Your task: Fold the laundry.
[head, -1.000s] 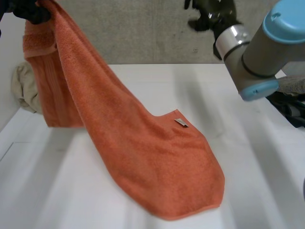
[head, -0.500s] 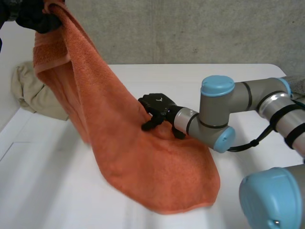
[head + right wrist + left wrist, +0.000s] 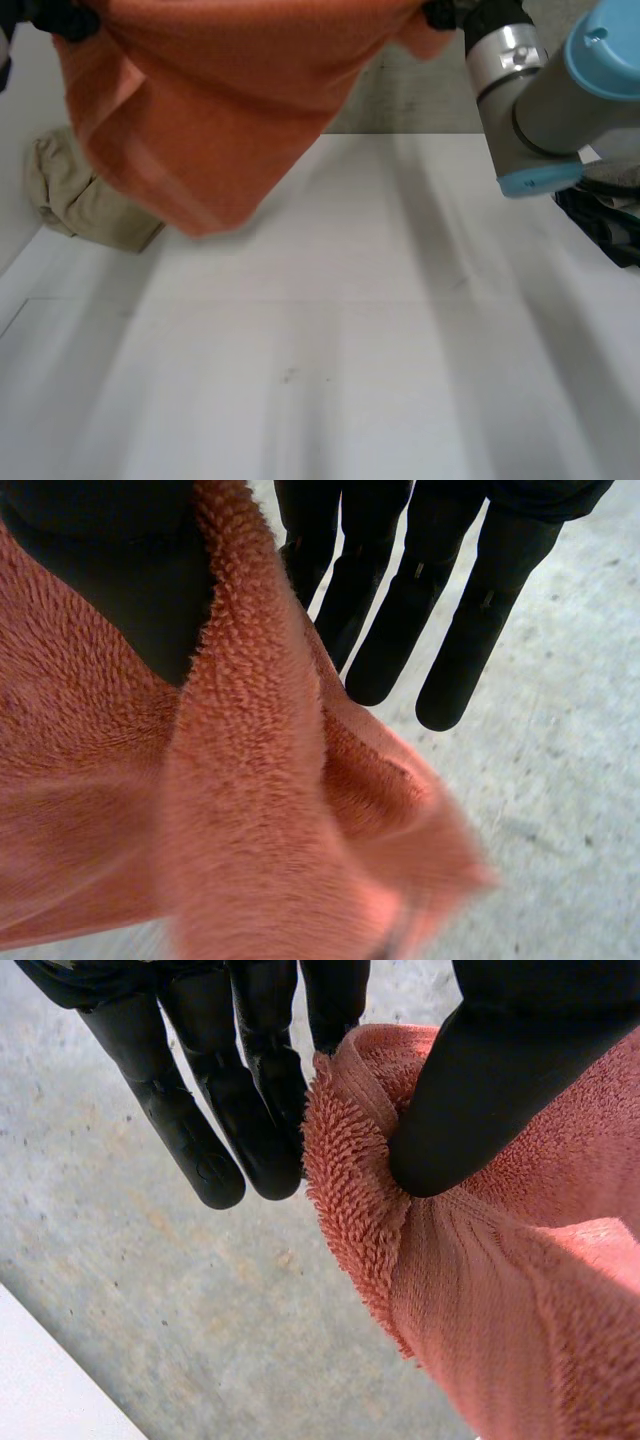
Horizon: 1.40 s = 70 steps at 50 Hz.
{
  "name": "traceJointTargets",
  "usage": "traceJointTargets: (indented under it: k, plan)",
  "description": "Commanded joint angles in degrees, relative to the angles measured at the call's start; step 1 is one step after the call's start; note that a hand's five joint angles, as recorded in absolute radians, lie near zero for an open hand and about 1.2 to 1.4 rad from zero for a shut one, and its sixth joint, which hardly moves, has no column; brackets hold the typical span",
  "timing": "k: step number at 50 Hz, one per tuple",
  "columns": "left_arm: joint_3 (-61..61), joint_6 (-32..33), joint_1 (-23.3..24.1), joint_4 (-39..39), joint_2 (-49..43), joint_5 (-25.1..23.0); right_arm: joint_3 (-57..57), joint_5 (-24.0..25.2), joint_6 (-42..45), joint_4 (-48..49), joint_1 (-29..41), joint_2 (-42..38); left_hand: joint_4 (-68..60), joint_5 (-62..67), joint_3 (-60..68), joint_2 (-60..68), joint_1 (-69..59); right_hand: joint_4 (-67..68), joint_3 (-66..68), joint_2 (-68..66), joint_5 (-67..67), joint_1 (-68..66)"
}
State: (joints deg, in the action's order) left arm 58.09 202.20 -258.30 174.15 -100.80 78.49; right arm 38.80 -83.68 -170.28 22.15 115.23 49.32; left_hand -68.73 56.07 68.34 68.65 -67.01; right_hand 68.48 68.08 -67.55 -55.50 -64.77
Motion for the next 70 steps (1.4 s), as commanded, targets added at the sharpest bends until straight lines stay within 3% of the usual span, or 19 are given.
traceJointTargets:
  k: [1, 10, 13, 14, 18, 22, 25, 33, 39, 50, 58, 70]
  plan:
    - [3.0, -0.2, 1.0, 1.9, -8.6, 2.8, 21.3, 3.5, 3.6, 0.4, -1.9, 5.5, -11.3, 13.9, 11.7, 11.4, -13.0, 11.5, 11.9, -12.5, -14.5, -15.2]
    - [13.2, 1.7, 2.2, 4.6, -18.9, 2.1, 38.6, 5.7, 11.0, -1.9, -1.8, 1.0, -11.3, 13.9, 11.7, 11.4, -13.0, 8.8, 9.2, -9.8, -11.8, -12.5]
    - [15.0, 2.9, 2.0, 5.6, -20.9, 2.1, 40.1, 5.8, 13.7, -5.0, -1.8, 0.5, -11.3, 13.9, 11.7, 11.4, -13.0, -2.8, -2.4, 1.8, -0.2, -1.0]
    - [16.0, 3.8, 2.0, 5.8, -21.6, 2.1, 40.2, 5.5, 15.4, -7.7, -1.8, 0.6, -11.3, 13.9, 11.7, 11.4, -13.0, -14.1, -13.7, 13.2, 11.1, 10.4]
    - [17.6, 5.3, 1.6, 5.8, -21.8, 1.7, 38.0, 5.4, 18.1, -16.0, -2.2, 2.1, -11.3, 13.9, 11.7, 11.4, -13.0, -34.9, -34.5, 33.9, 31.9, 31.1]
    - [18.8, 6.1, 1.2, 5.8, -21.2, 1.4, 33.5, 5.6, 17.5, -24.7, -3.9, 5.5, -11.3, 13.9, 11.7, 11.4, -13.0, -50.9, -50.5, 49.9, 47.9, 47.2]
    - [19.5, 6.2, 0.9, 6.0, -20.7, 1.1, 29.3, 5.8, 16.7, -31.4, -5.8, 6.5, -11.3, 13.9, 11.7, 11.4, -13.0, -55.4, -55.0, 54.5, 52.4, 51.7]
    - [20.9, 5.4, 0.3, 6.1, -17.2, 0.6, 19.7, 5.6, 18.2, -43.0, -10.4, 3.2, -11.3, 13.9, 11.7, 11.4, -13.0, -52.4, -52.0, 51.5, 49.4, 48.7]
    - [21.3, 5.4, 0.4, 6.1, -15.6, 0.3, 15.1, 5.4, 25.0, -46.4, -12.9, -1.6, -11.3, 13.9, 11.7, 11.4, -13.0, -40.8, -40.4, 39.9, 37.8, 37.1]
    - [22.0, 5.7, 0.3, 6.2, -15.5, 0.3, 8.3, 6.2, 25.6, -45.3, -12.5, -7.7, -11.3, 13.9, 11.7, 11.4, -13.0, -37.5, -37.0, 36.5, 34.5, 33.7]
    - [22.5, 5.7, 0.3, 6.2, -14.8, 0.3, 3.9, 7.0, 31.1, -39.7, -11.3, -11.3, -11.3, 13.9, 11.7, 11.4, -13.0, -37.5, -37.0, 36.5, 34.5, 33.7]
    - [22.9, 5.7, 0.0, 6.2, -14.0, 0.3, -9.3, 6.0, 37.6, -42.9, -10.2, -22.2, -11.3, 13.9, 11.7, 11.4, -13.0, -32.1, -31.7, 31.2, 29.1, 28.4]
